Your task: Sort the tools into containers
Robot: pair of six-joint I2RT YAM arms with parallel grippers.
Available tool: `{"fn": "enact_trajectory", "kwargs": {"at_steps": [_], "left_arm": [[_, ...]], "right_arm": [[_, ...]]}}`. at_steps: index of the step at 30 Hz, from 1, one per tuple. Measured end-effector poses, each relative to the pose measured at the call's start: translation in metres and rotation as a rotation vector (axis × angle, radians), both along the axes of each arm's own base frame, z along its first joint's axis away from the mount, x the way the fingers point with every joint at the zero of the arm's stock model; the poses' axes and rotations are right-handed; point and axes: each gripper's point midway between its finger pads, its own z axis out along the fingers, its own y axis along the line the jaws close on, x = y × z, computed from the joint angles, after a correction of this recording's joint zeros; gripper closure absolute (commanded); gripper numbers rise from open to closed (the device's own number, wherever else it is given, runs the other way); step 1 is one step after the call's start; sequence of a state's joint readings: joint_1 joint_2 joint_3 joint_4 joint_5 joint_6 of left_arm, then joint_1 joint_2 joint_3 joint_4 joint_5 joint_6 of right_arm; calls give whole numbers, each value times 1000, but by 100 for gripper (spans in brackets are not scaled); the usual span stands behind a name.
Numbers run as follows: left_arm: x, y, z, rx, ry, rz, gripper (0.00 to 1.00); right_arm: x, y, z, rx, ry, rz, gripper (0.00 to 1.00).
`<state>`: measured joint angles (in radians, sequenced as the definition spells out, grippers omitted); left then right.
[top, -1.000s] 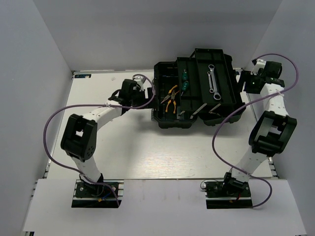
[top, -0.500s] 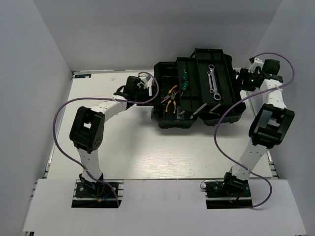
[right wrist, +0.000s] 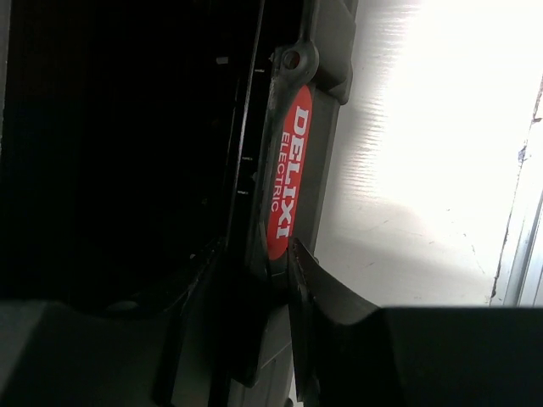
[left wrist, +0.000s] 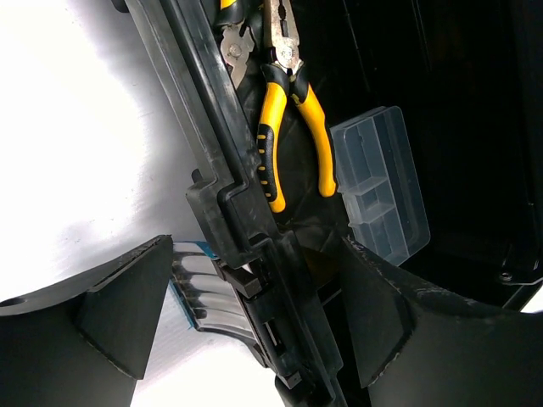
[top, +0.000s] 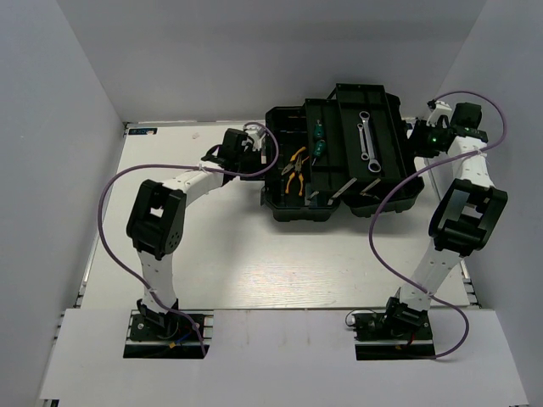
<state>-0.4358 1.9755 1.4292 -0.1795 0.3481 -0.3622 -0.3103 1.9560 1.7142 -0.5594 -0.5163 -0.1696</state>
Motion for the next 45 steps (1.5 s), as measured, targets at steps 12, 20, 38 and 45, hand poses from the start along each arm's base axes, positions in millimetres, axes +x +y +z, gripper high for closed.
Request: {"fn": "enact_trajectory", "kwargs": {"at_steps": [12, 20, 38, 45], "left_arm": [[0, -1, 0, 1, -3, -8, 14], [-1, -6, -16, 16, 21, -24, 15], [-2, -4, -19, 26, 28, -24, 16], [-4, -4, -20, 31, 35, -25, 16]], "right_arm": [[-10, 10, 13, -24, 39, 24, 100], [-29, 46, 73, -84, -10, 65, 100], [-31, 121, 141, -247, -141, 158, 100], [-32, 166, 161, -345, -224, 198, 100]]}}
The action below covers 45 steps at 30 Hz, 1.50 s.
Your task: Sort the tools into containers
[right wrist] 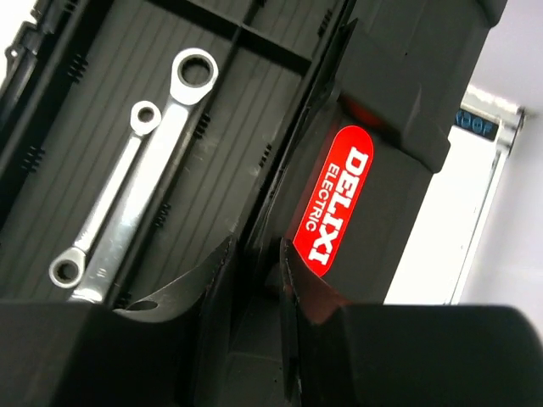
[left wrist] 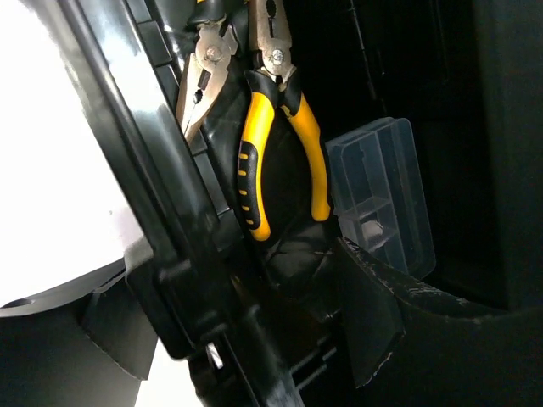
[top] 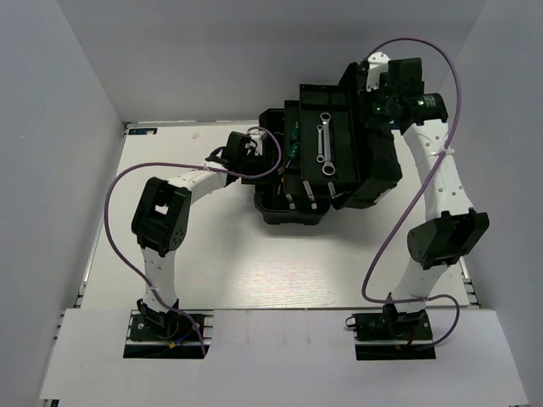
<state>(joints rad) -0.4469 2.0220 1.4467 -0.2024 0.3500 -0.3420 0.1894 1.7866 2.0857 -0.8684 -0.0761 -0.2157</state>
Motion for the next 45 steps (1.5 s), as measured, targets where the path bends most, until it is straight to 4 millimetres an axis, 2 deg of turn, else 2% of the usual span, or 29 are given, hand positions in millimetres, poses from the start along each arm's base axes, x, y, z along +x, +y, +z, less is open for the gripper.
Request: {"fn": "enact_trajectory", "kwargs": {"at_steps": [7, 10, 16, 22, 29, 30, 32, 35, 39, 42, 45], "left_arm": [[-2, 2, -3, 8, 16, 10, 16], [-2, 2, -3, 7, 16, 10, 16], [-3, 0, -2, -3, 22, 4, 16], [-2, -1, -2, -5, 18, 4, 16], [-3, -1, -1, -8, 20, 4, 16], [-3, -1, -1, -8, 20, 4, 16], [-3, -1, -2, -8, 21, 5, 16], [-2, 1, -2, -13, 35, 28, 16], [-1, 3, -2, -20, 45, 36, 16], [0, 2, -2, -22, 45, 38, 16], [-1, 4, -3, -17, 48, 42, 16]], "right_arm": [[-4, 45, 15, -31, -78, 67, 100], [-13, 76, 22, -13, -104, 140, 100], [-29, 119, 18, -12, -113, 218, 100], [-46, 152, 8, -29, -98, 281, 100], [-69, 194, -22, -61, -32, 382, 100], [-73, 200, -27, -66, -19, 397, 97], [-86, 211, -39, -79, 22, 436, 82], [-105, 219, -50, -96, 70, 479, 74], [-116, 225, -49, -108, 72, 504, 74], [-119, 221, -38, -107, 46, 498, 74], [-120, 210, -16, -106, -10, 473, 74]]}}
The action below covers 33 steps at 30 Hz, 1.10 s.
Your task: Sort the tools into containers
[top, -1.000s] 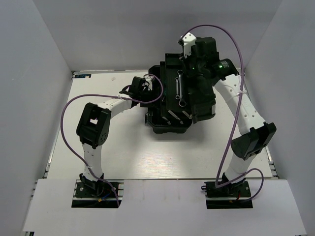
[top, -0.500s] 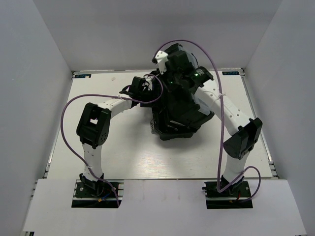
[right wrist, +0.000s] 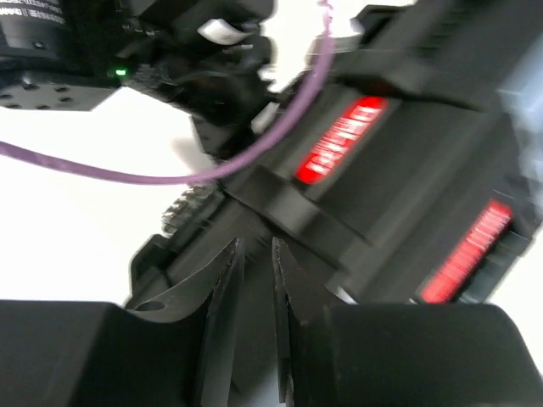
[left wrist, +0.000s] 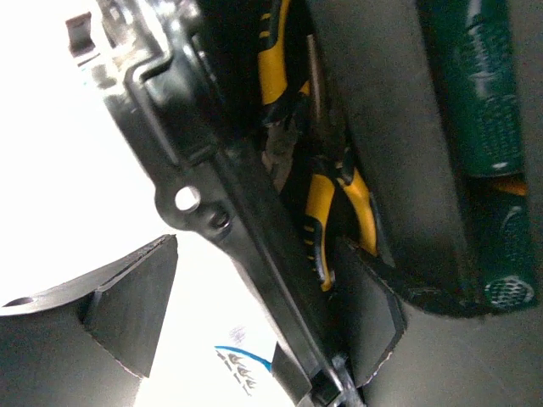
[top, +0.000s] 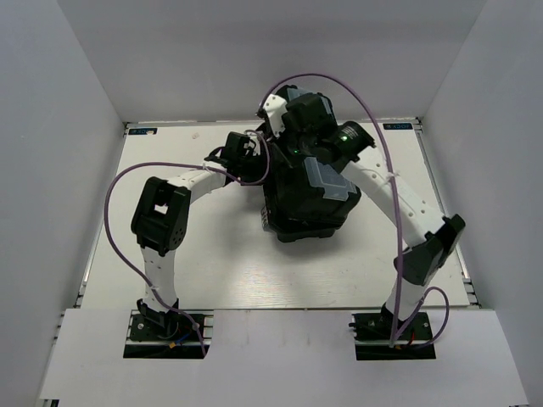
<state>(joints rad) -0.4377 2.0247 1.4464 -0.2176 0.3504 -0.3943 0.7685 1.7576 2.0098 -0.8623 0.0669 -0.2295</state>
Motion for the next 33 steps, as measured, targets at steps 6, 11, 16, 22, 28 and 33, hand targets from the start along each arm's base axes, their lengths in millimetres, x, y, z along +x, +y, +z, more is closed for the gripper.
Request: {"fn": "enact_trajectory", "kwargs": {"at_steps": [6, 11, 16, 22, 28, 33], "left_arm": [[-3, 19, 16, 77, -11, 77, 13], [-1, 62, 93, 117, -164, 226, 9], [-1, 109, 178, 99, -344, 400, 9], [-22, 130, 169, 105, -343, 435, 11], [-56, 134, 101, 151, -206, 371, 14], [-79, 140, 92, 152, -196, 352, 13]], "right_arm": [[-4, -35, 42, 13, -131, -65, 71], [-1, -54, 53, 13, -183, -119, 70], [1, -70, 35, -33, -172, -160, 68], [1, -101, 3, -92, -145, -217, 83], [-5, -112, -41, -61, 3, -187, 100], [-16, -92, -70, -37, 129, -96, 100]]}}
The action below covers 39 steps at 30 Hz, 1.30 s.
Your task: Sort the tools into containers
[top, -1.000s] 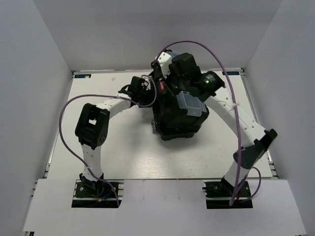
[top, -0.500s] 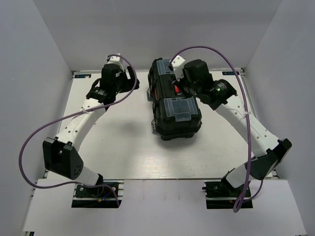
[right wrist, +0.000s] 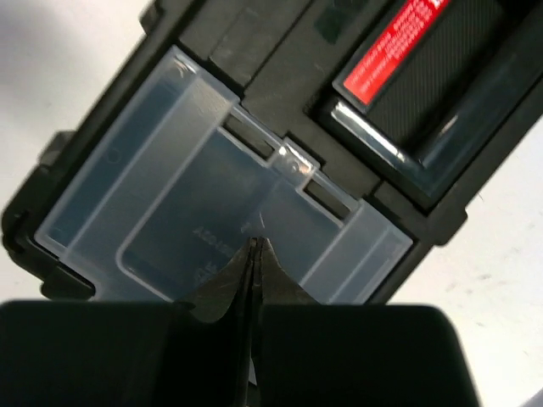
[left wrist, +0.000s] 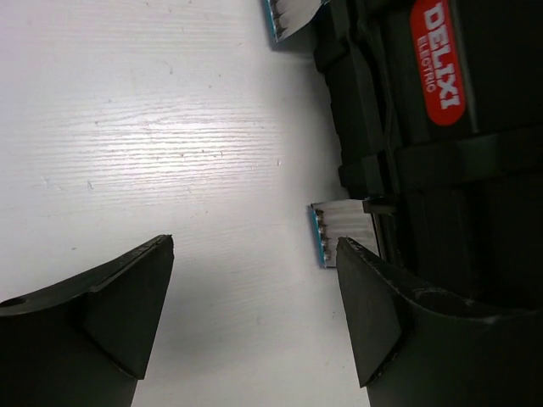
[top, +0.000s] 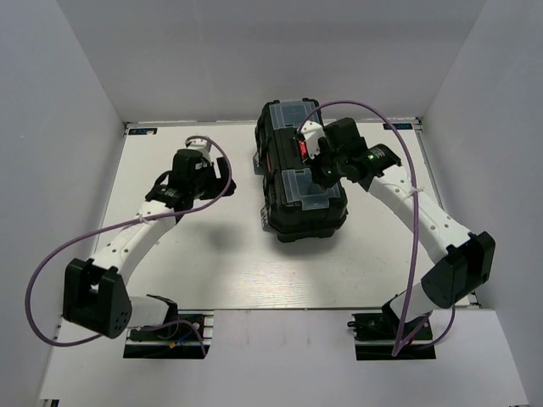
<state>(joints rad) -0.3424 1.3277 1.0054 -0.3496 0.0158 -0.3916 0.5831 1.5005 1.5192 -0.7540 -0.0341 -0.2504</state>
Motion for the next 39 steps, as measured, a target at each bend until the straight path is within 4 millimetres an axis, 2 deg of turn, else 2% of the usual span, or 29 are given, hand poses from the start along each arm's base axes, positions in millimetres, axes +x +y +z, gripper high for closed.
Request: {"fn": "enact_trajectory", "kwargs": {"at_steps": [6, 12, 15, 18, 21, 23, 25, 27, 30, 34, 36, 39], "left_arm": [[-10, 4, 32, -20, -109, -15, 8], [-24, 10, 20, -6, -106, -23, 7], [-30, 12, 12, 6, -96, -30, 7], [-34, 13, 10, 12, -104, -40, 6], [-37, 15, 15, 15, -125, -47, 6], [-38, 15, 17, 18, -137, -51, 6], [-39, 16, 18, 20, -141, -53, 6], [-39, 16, 18, 22, -143, -55, 6], [-39, 16, 17, 24, -146, -59, 6], [-42, 15, 13, 26, -143, -73, 6], [-44, 15, 11, 26, -144, -79, 6], [-45, 14, 12, 26, -150, -85, 6]], "right_arm": [[-2, 11, -5, 55, 43, 37, 100], [1, 17, -3, 82, 61, 41, 100], [7, 11, 1, 58, 38, 8, 100], [25, -10, 15, -12, -76, -92, 100], [47, -45, 48, -73, -253, -228, 100], [53, -72, 66, -95, -332, -311, 100], [54, -96, 72, -110, -363, -378, 100], [50, -118, 57, -142, -346, -429, 100], [43, -132, 14, -194, -246, -439, 100], [25, -129, -44, -193, -55, -381, 100], [17, -122, -56, -151, 14, -348, 100], [9, -107, -59, -59, 74, -295, 100]]}}
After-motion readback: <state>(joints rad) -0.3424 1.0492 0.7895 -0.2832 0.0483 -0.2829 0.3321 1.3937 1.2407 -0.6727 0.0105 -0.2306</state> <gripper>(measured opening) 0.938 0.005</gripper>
